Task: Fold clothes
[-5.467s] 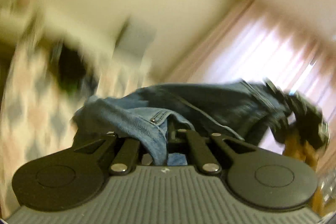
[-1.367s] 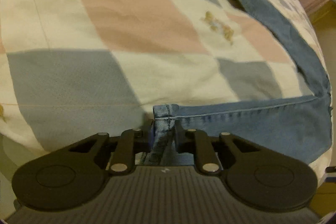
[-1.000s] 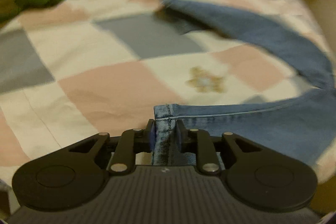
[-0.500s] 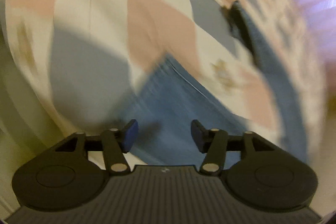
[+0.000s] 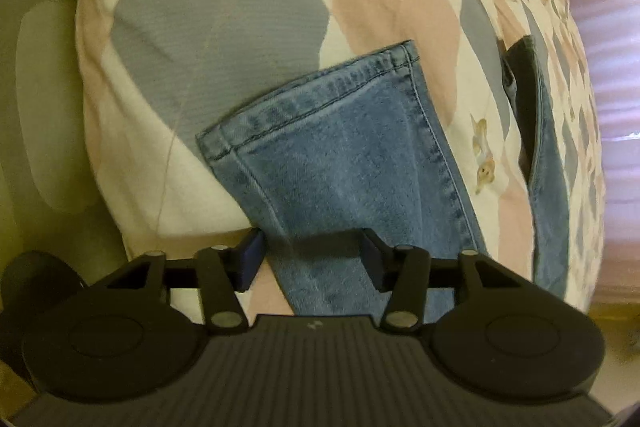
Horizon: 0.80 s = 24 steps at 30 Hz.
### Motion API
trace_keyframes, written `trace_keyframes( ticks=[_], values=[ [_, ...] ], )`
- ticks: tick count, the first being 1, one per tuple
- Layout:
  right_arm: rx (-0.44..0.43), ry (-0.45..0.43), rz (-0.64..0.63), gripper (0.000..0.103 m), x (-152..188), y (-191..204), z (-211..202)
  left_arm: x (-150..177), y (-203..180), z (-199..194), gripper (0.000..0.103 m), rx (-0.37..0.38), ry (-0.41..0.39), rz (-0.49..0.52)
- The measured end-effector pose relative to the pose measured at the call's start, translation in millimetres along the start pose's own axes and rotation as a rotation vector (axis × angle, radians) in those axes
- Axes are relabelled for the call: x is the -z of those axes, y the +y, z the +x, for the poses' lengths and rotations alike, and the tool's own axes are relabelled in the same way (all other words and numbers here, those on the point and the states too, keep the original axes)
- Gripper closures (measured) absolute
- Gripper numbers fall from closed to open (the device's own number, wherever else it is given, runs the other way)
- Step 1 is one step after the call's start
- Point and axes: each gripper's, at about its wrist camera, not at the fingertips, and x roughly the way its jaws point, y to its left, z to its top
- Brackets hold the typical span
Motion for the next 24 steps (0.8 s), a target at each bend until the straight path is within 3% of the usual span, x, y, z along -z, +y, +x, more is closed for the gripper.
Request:
trace_keyframes(
  ticks=[1,6,10,11,12,13,14,21,24],
  values=[
    [-0.014,-0.009,0.003,0.031,-6,-2,3,0,-3,-1,0.100,0.009,-0.006,0.029],
    [-0.051,-0.032,-0.017,0.032,-30,-3,16,-5,-21,-17,0.099,0.088,-0.046,0.194],
    [-0.041,-0.045,-0.007,0.035,-43,-8,34,-7,-18,9,0.098,-0.005,0.008,0.233],
    [-0.048,-0.048,-0.001,0.039,-48,-6,39,-7,-18,15,0.098,-0.022,0.016,0.241],
    [-0.055,-0.052,0.005,0.068,-52,-5,44,-8,-24,17,0.098,-0.026,0.013,0.263],
    [-0.062,-0.055,0.012,0.086,-57,-4,49,-8,-30,18,0.099,-0.029,0.009,0.284],
    [-0.052,-0.051,-0.010,0.093,-59,1,50,-9,-35,18,0.099,-0.030,0.006,0.305],
    [-0.048,-0.013,-0.061,0.097,-49,0,-17,-31,-52,-38,0.099,0.052,-0.035,0.373],
    [-0.011,0.001,-0.058,0.097,-39,-14,-35,-39,-49,-43,0.098,0.043,-0.056,0.370]
  ],
)
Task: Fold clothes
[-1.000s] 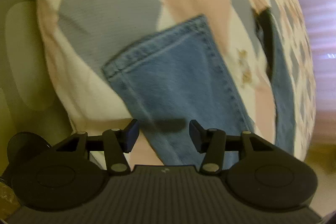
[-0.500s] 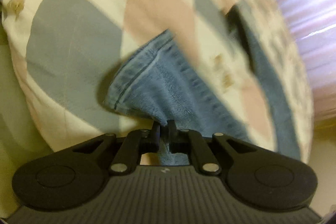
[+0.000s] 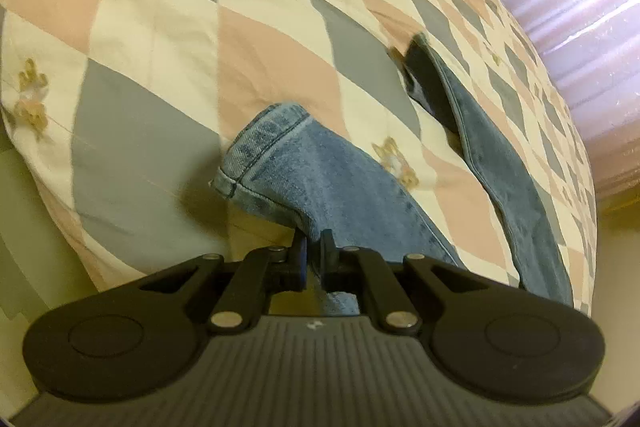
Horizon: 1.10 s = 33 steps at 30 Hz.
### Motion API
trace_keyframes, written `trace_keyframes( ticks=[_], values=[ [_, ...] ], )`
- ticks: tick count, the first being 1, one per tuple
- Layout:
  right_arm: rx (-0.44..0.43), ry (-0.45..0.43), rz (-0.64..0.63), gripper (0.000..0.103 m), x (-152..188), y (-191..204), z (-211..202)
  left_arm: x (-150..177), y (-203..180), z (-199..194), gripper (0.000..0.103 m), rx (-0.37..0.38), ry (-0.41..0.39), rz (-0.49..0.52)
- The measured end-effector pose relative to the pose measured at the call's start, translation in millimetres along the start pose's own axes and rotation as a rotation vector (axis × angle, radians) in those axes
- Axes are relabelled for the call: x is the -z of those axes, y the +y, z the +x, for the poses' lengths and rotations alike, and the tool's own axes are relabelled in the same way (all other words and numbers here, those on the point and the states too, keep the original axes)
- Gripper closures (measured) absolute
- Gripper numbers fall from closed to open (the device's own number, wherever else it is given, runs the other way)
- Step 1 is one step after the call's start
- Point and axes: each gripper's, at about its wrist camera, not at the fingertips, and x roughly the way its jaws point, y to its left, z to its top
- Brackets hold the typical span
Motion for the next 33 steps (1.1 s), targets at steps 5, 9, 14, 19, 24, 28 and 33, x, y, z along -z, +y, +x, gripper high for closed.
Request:
trace_keyframes(
  ticks=[5,9,14,19,24,28,33],
  values=[
    [0.201,0.068,-0.010,0.076,12,-12,32,5,16,34,0.094,-0.155,0.150,0.019],
    [0.384,-0.039,-0.104,0.047,13,27,12,-15,14,7,0.086,-0.159,0.144,0.019],
    [0.344,-0.175,-0.170,0.044,22,92,-14,-71,4,-17,0.076,-0.149,0.091,-0.057],
    [-0.061,0.122,-0.166,0.044,95,190,62,-138,-57,54,0.063,0.153,0.111,-0.194],
    [-0.350,0.526,-0.027,0.044,232,291,170,-190,-108,129,0.050,0.305,0.119,-0.278],
    [-0.397,0.659,-0.015,0.044,323,350,227,-208,-123,169,0.044,0.266,0.096,-0.273],
    [-0.336,0.662,0.033,0.044,384,380,277,-224,-118,211,0.050,0.211,0.140,-0.273]
  ],
)
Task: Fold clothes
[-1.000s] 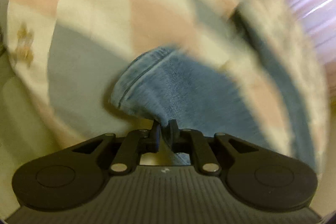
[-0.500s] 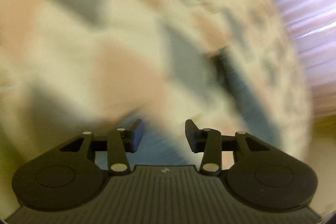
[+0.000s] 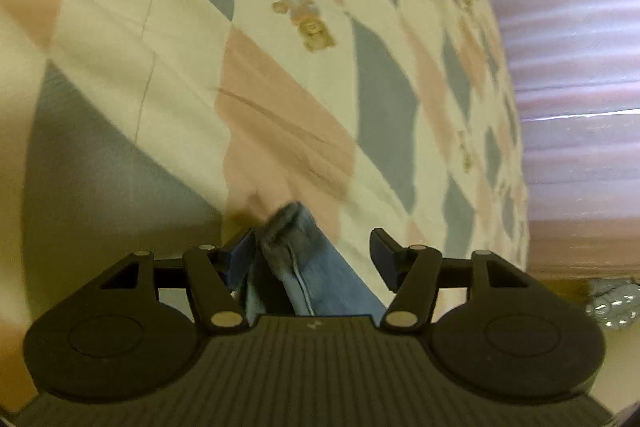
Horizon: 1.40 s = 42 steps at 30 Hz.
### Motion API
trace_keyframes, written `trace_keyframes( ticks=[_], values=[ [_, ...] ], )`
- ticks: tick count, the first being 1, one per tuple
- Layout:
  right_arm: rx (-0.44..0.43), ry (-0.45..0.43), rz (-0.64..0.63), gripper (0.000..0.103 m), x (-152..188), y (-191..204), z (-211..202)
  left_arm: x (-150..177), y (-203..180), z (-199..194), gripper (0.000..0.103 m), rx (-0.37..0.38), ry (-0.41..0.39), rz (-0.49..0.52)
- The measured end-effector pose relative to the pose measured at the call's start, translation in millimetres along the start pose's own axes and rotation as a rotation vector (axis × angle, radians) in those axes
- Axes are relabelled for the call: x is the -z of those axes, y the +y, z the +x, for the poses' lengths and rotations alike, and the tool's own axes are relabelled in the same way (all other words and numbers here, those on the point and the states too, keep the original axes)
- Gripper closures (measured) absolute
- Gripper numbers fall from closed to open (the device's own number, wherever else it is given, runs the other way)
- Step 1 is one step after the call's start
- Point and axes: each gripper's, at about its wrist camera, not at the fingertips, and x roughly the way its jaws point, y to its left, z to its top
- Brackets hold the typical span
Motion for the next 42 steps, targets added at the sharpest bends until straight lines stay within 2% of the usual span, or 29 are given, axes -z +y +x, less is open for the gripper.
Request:
trace_keyframes(
  ticks=[2,3,4,5,6,8,11,12,13,14,15,16,17,19,20,22,23,25,28,31,33,36,37,39,42],
  values=[
    [0.045,-0.042,0.042,0.051,2,-8,8,-3,1,10,0.079,0.004,0.040,0.014],
    [0.059,-0.063,0.075,0.061,2,-13,10,-4,-3,13,0.098,0.011,0.051,0.030],
    [0.052,-0.085,0.111,0.067,1,-18,11,-5,-8,12,0.096,0.031,0.050,0.050],
    [0.032,-0.110,0.141,0.097,0,-22,9,-6,-14,10,0.096,0.053,0.048,0.071],
    [0.009,-0.130,0.151,0.100,1,-24,6,-7,-24,5,0.096,0.090,0.040,0.097],
    [-0.057,-0.156,0.101,0.101,1,-12,-4,-5,-49,-15,0.096,0.196,0.017,0.166],
    [-0.197,-0.193,-0.072,0.101,6,27,-36,10,-95,-70,0.096,0.391,-0.062,0.400],
    [-0.226,-0.194,-0.116,0.101,10,37,-49,17,-102,-85,0.096,0.414,-0.078,0.467],
    [-0.227,-0.187,-0.151,0.101,14,42,-60,23,-104,-95,0.095,0.396,-0.089,0.526],
    [-0.218,-0.176,-0.184,0.101,18,45,-70,27,-97,-99,0.092,0.333,-0.093,0.559],
    [-0.168,-0.157,-0.222,0.091,23,46,-76,30,-89,-100,0.087,0.264,-0.094,0.584],
    [-0.099,-0.130,-0.246,0.081,27,43,-76,28,-72,-93,0.081,0.171,-0.083,0.568],
    [-0.031,-0.097,-0.244,0.061,31,35,-74,24,-55,-84,0.079,0.092,-0.063,0.530],
    [0.060,-0.024,-0.207,0.058,37,15,-64,14,-13,-65,0.079,-0.048,-0.013,0.421],
    [0.110,0.013,-0.198,0.058,40,6,-59,10,-1,-58,0.079,-0.080,0.001,0.387],
    [0.205,0.076,-0.194,0.058,49,-10,-49,5,11,-44,0.077,-0.085,0.021,0.361],
    [0.226,0.090,-0.198,0.058,52,-15,-47,2,7,-35,0.072,-0.077,0.029,0.394],
    [0.248,0.106,-0.205,0.058,54,-22,-46,-3,-5,-16,0.047,-0.072,0.052,0.467],
    [0.255,0.102,-0.212,0.057,54,-17,-51,-15,-28,26,0.042,-0.094,0.096,0.587],
    [0.260,0.079,-0.210,0.051,53,-19,-63,-24,-57,69,0.038,-0.126,0.143,0.720],
    [0.260,0.054,-0.201,0.048,49,-14,-55,-22,-69,86,0.039,-0.145,0.153,0.816],
    [0.256,0.023,-0.179,0.048,47,-18,-61,-5,-87,89,0.093,-0.181,0.097,1.006],
    [0.257,0.012,-0.181,0.048,47,-17,-62,-4,-93,81,0.096,-0.164,0.055,1.030],
    [0.263,-0.018,-0.209,0.049,46,-13,-67,-3,-103,63,0.096,-0.124,-0.034,1.074],
    [0.272,-0.071,-0.323,0.050,43,1,-82,-11,-116,43,0.094,-0.050,-0.164,1.091]
  ],
)
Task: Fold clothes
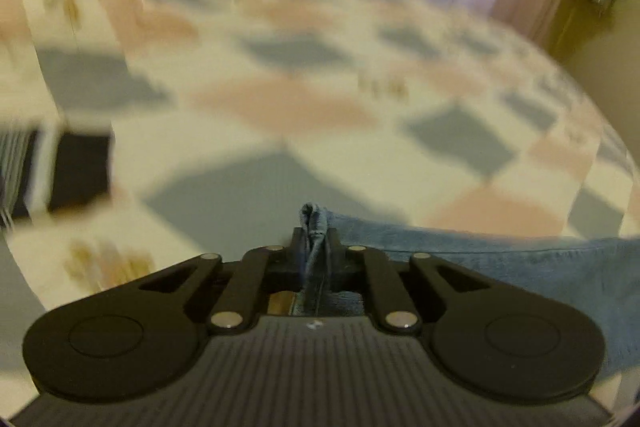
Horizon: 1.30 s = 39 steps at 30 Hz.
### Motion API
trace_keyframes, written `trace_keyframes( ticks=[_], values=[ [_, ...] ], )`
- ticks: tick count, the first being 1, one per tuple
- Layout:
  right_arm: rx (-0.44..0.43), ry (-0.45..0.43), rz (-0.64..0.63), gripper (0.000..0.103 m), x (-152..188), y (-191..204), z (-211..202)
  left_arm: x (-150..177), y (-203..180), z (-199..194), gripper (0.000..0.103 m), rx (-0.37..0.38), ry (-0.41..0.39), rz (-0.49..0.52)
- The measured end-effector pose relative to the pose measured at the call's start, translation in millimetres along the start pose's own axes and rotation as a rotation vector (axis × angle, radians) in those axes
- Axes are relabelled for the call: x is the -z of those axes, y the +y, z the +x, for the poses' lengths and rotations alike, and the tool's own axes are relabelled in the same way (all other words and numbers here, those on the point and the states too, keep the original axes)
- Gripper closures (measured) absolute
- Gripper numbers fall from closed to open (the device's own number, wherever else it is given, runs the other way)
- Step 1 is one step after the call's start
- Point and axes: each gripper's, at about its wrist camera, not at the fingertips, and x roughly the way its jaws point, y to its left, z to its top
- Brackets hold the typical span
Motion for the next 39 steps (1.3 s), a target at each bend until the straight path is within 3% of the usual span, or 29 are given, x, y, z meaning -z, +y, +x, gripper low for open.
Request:
trace_keyframes(
  ticks=[2,3,5,7,9,10,13,16,20,22,24,26,28,30,32,33,34,36,39],
  values=[
    [0.010,-0.037,-0.075,0.050,-6,7,-8,-3,4,12,0.094,-0.040,0.017,0.001],
    [0.018,-0.051,-0.108,0.050,-9,10,-10,2,4,24,0.096,-0.136,0.032,0.023],
    [0.044,-0.064,-0.148,0.050,-12,9,-15,11,13,48,0.091,-0.296,0.097,0.049],
    [0.088,-0.111,-0.190,0.050,-12,6,-29,14,30,42,0.092,-0.343,0.102,-0.058],
    [0.136,-0.165,-0.233,0.051,-12,3,-45,16,32,10,0.091,-0.311,0.067,-0.147],
    [0.159,-0.191,-0.254,0.051,-13,1,-53,21,24,-4,0.090,-0.293,0.087,-0.149],
    [0.353,-0.282,-0.333,0.052,-12,-19,-88,45,-11,-47,0.082,-0.218,0.168,-0.150],
    [0.516,-0.348,-0.359,0.052,-9,-50,-123,93,-70,-93,0.072,-0.118,0.282,-0.116],
    [0.623,-0.351,-0.350,0.052,6,-101,-157,175,-156,-156,0.059,0.005,0.370,-0.100],
    [0.635,-0.316,-0.364,0.051,15,-124,-158,222,-192,-174,0.056,0.051,0.421,-0.142],
    [0.651,-0.263,-0.411,0.049,28,-145,-152,265,-221,-178,0.055,0.046,0.477,-0.157],
    [0.674,-0.186,-0.466,0.047,43,-165,-144,303,-247,-176,0.054,-0.028,0.540,-0.145],
    [0.654,-0.165,-0.547,0.043,62,-176,-147,323,-271,-183,0.051,-0.126,0.516,-0.103],
    [0.623,-0.132,-0.589,0.043,77,-183,-160,328,-296,-195,0.050,-0.205,0.541,-0.104],
    [0.585,-0.110,-0.600,0.043,88,-184,-182,323,-318,-216,0.049,-0.212,0.545,-0.142],
    [0.569,-0.107,-0.595,0.043,92,-184,-196,319,-334,-233,0.045,-0.206,0.520,-0.146],
    [0.540,-0.112,-0.588,0.043,95,-183,-212,313,-351,-253,0.033,-0.206,0.488,-0.143],
    [0.470,-0.147,-0.580,0.037,100,-176,-254,303,-383,-290,0.019,-0.205,0.424,-0.134],
    [0.399,-0.212,-0.592,0.025,107,-162,-314,278,-420,-336,0.019,-0.175,0.348,-0.112]
  ],
)
